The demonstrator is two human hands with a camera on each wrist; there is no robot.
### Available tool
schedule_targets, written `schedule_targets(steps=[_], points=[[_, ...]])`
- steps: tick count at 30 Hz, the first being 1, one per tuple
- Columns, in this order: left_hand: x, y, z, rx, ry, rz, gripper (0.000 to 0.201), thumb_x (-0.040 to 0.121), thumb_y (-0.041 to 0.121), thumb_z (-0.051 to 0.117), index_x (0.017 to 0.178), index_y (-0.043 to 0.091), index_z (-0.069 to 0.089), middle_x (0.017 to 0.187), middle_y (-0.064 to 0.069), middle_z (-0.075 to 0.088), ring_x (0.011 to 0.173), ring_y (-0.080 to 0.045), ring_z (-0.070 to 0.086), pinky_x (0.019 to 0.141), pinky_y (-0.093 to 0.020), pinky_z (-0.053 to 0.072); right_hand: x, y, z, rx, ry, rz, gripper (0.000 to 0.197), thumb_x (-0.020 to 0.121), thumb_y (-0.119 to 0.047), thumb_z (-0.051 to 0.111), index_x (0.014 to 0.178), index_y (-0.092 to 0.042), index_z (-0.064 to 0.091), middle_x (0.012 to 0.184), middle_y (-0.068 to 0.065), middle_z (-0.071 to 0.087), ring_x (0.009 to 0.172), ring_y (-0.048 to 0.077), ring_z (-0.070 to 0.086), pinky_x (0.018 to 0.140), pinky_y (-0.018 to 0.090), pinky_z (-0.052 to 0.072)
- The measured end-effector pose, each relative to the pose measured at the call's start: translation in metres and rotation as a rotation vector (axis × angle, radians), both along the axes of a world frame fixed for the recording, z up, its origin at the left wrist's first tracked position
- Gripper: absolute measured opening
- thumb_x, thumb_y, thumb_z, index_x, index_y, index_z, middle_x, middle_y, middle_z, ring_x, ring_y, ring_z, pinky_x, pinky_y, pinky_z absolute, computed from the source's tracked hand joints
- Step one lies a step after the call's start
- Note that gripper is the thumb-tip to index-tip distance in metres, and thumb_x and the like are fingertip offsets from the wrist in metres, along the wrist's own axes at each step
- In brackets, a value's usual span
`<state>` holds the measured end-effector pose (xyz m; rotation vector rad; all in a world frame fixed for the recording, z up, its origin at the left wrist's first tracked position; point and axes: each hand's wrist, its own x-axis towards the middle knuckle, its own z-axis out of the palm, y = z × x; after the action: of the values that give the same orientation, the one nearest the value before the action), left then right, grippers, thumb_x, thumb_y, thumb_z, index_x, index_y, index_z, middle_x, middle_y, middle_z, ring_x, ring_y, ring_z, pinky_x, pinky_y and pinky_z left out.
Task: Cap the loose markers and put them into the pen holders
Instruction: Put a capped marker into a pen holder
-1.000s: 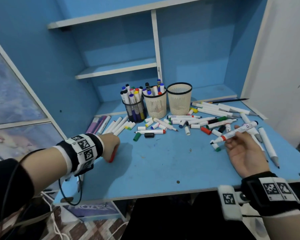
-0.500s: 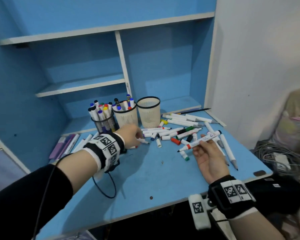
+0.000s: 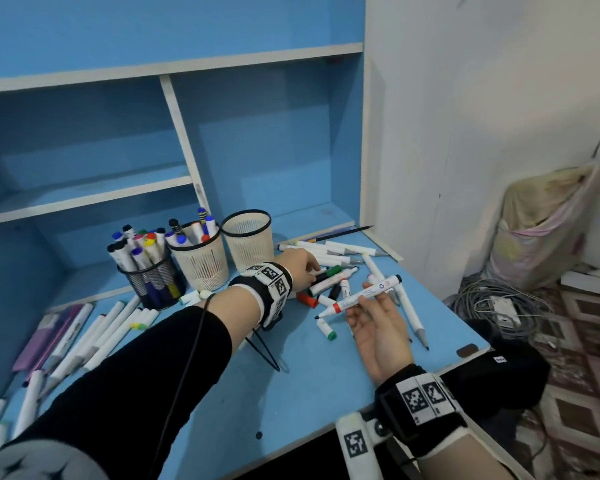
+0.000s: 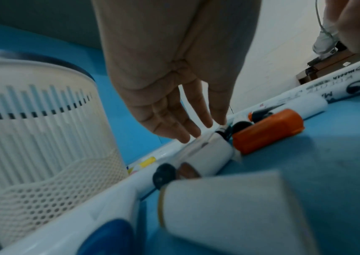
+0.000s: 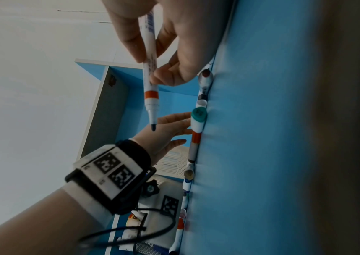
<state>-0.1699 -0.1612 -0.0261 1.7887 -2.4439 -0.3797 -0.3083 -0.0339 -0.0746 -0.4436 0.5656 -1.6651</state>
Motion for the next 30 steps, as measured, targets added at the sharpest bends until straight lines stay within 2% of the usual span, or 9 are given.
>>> schedule_targets(steps=[3, 5, 8, 13, 17, 22, 25, 27, 30], points=[[-0.006, -0.006, -0.003, -0.014, -0.008, 0.022, 0.022, 0.085, 0.026, 0.065, 0.106, 0.023, 0.069, 0.082, 0.002, 0.06, 0.082, -0.021, 0.061, 0.071, -0.029, 0.05, 0.0, -0.001, -0.001, 0.003, -0.002, 0.003, 0.027, 0.091, 0.003, 0.047, 0.115, -0.009, 0.052, 0.065, -0.001, 0.063, 0.057, 0.01, 0.058, 0.055, 0.019, 0.049], [-0.009, -0.008, -0.002, -0.005, -0.032, 0.029, 0.022, 0.084, 0.026, 0.067, 0.105, 0.022, 0.07, 0.082, 0.0, 0.063, 0.079, -0.02, 0.061, 0.064, -0.026, 0.045, 0.0, -0.002, -0.002, 0.01, 0.0, 0.002, 0.028, 0.091, 0.003, 0.047, 0.116, -0.008, 0.052, 0.065, 0.001, 0.062, 0.056, 0.011, 0.057, 0.054, 0.019, 0.048], [-0.012, -0.01, -0.002, 0.04, -0.06, 0.032, 0.02, 0.083, 0.022, 0.067, 0.101, 0.015, 0.073, 0.096, -0.004, 0.071, 0.09, -0.023, 0.065, 0.073, -0.029, 0.051, 0.0, -0.003, -0.003, 0.019, -0.006, 0.0, 0.032, 0.091, 0.004, 0.047, 0.121, -0.007, 0.051, 0.067, 0.003, 0.06, 0.056, 0.012, 0.057, 0.054, 0.02, 0.048], [-0.011, -0.007, -0.003, 0.023, -0.065, 0.055, 0.013, 0.078, 0.023, 0.071, 0.088, 0.016, 0.075, 0.09, -0.004, 0.073, 0.088, -0.023, 0.067, 0.08, -0.035, 0.055, 0.0, -0.002, -0.002, 0.028, -0.004, -0.001, 0.033, 0.091, 0.004, 0.046, 0.122, -0.006, 0.05, 0.068, 0.003, 0.061, 0.055, 0.011, 0.056, 0.053, 0.02, 0.047], [-0.008, -0.002, 0.005, -0.049, 0.02, 0.08, 0.023, 0.073, 0.021, 0.076, 0.091, 0.008, 0.073, 0.084, -0.002, 0.065, 0.086, -0.02, 0.064, 0.076, -0.029, 0.052, -0.001, -0.002, -0.002, 0.036, -0.003, 0.001, 0.029, 0.092, 0.004, 0.046, 0.118, -0.007, 0.053, 0.068, 0.003, 0.059, 0.055, 0.011, 0.056, 0.053, 0.02, 0.047], [0.004, 0.028, 0.022, -0.093, 0.137, 0.041, 0.03, 0.082, 0.02, 0.066, 0.112, 0.021, 0.065, 0.081, 0.0, 0.06, 0.077, -0.014, 0.053, 0.068, -0.021, 0.038, -0.001, 0.0, 0.001, 0.037, 0.002, 0.01, 0.023, 0.091, 0.004, 0.047, 0.107, -0.01, 0.056, 0.067, 0.002, 0.061, 0.055, 0.011, 0.056, 0.053, 0.019, 0.048], [0.016, 0.053, 0.032, -0.058, 0.227, 0.049, 0.021, 0.081, 0.019, 0.065, 0.101, 0.02, 0.064, 0.066, 0.004, 0.053, 0.064, -0.014, 0.049, 0.056, -0.024, 0.038, 0.0, 0.002, 0.002, 0.043, 0.003, 0.018, 0.021, 0.091, 0.004, 0.047, 0.104, -0.01, 0.057, 0.067, 0.002, 0.062, 0.055, 0.01, 0.057, 0.054, 0.019, 0.049], [0.026, 0.069, 0.037, -0.045, 0.306, 0.074, 0.016, 0.078, 0.017, 0.068, 0.091, 0.016, 0.058, 0.072, -0.002, 0.062, 0.063, -0.017, 0.053, 0.056, -0.024, 0.043, 0.001, 0.004, 0.003, 0.037, 0.004, 0.036, 0.02, 0.091, 0.004, 0.047, 0.099, -0.011, 0.057, 0.067, 0.002, 0.063, 0.057, 0.011, 0.057, 0.055, 0.019, 0.049], [0.043, 0.092, 0.04, 0.006, 0.478, 0.081, 0.023, 0.079, 0.01, 0.07, 0.079, 0.016, 0.048, 0.089, -0.007, 0.072, 0.081, -0.018, 0.066, 0.063, -0.022, 0.049, 0.004, 0.007, 0.006, 0.015, 0.043, 0.066, 0.02, 0.091, 0.003, 0.047, 0.092, -0.013, 0.059, 0.069, 0.001, 0.064, 0.061, 0.012, 0.057, 0.057, 0.02, 0.048]])
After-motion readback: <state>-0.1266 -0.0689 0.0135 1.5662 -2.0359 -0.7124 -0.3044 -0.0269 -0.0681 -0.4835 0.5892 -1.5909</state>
